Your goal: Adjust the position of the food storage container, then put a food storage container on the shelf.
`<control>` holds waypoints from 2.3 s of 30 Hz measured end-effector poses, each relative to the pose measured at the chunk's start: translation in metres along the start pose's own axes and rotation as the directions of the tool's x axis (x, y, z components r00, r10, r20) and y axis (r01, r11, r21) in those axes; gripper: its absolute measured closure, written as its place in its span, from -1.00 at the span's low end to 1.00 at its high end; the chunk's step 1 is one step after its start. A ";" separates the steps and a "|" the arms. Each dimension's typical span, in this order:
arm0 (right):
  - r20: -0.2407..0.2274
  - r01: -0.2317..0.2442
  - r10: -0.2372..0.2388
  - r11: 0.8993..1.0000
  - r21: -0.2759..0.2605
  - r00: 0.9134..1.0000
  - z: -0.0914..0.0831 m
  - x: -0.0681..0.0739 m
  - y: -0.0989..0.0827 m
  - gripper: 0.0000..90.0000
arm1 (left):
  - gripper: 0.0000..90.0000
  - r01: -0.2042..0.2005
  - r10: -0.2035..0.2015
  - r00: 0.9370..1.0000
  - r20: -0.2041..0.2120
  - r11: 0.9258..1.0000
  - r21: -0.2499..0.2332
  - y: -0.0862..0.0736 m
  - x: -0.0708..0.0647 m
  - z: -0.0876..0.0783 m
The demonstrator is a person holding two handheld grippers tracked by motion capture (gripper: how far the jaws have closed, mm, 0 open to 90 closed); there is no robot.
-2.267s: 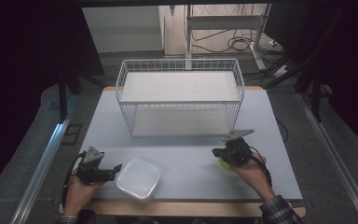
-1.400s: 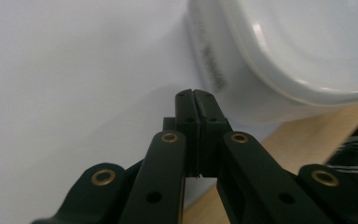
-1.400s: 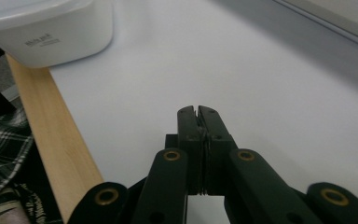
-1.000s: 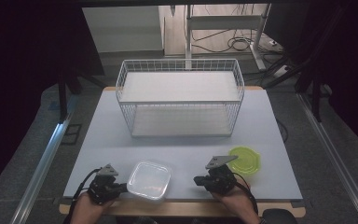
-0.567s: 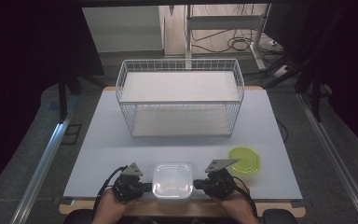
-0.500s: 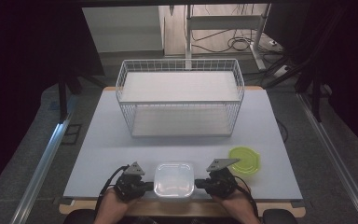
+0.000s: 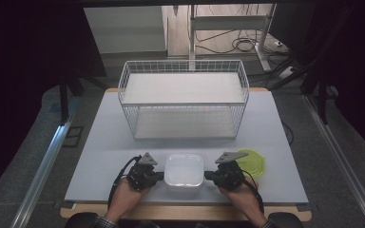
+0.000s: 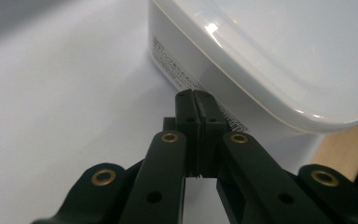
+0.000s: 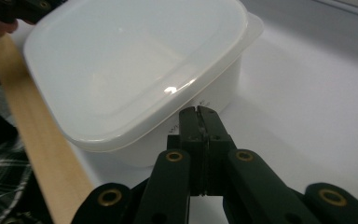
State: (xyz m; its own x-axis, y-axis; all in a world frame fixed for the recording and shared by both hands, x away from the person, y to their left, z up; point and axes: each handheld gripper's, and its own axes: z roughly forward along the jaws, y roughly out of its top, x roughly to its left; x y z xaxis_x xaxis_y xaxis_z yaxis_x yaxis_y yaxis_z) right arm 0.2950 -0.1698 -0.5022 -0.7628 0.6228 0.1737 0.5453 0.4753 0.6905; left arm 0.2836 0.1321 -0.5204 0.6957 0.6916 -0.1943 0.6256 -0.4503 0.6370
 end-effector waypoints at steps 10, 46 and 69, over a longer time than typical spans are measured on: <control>0.037 0.022 -0.022 1.000 -0.006 0.999 -0.001 -0.006 0.003 0.91 | 0.79 -0.030 0.030 1.000 -0.009 0.999 -0.032 0.001 0.003 -0.006; 0.074 0.121 -0.113 0.986 -0.114 0.991 -0.035 -0.010 -0.005 -0.72 | -0.95 -0.162 0.142 0.985 -0.097 0.956 -0.245 -0.032 0.007 -0.042; 0.058 0.097 -0.091 0.988 -0.118 0.994 -0.023 0.004 0.010 -0.95 | -0.96 -0.077 0.083 0.996 0.015 0.971 -0.228 -0.004 0.005 -0.034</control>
State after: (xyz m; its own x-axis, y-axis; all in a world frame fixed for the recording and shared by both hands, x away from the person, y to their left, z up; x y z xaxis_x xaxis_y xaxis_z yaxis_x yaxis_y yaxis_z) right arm 0.2895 -0.1765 -0.4784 -0.7878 0.6120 0.0696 0.4241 0.4570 0.7818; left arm 0.2728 0.1566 -0.4991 0.7502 0.6436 -0.1517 0.4727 -0.3616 0.8036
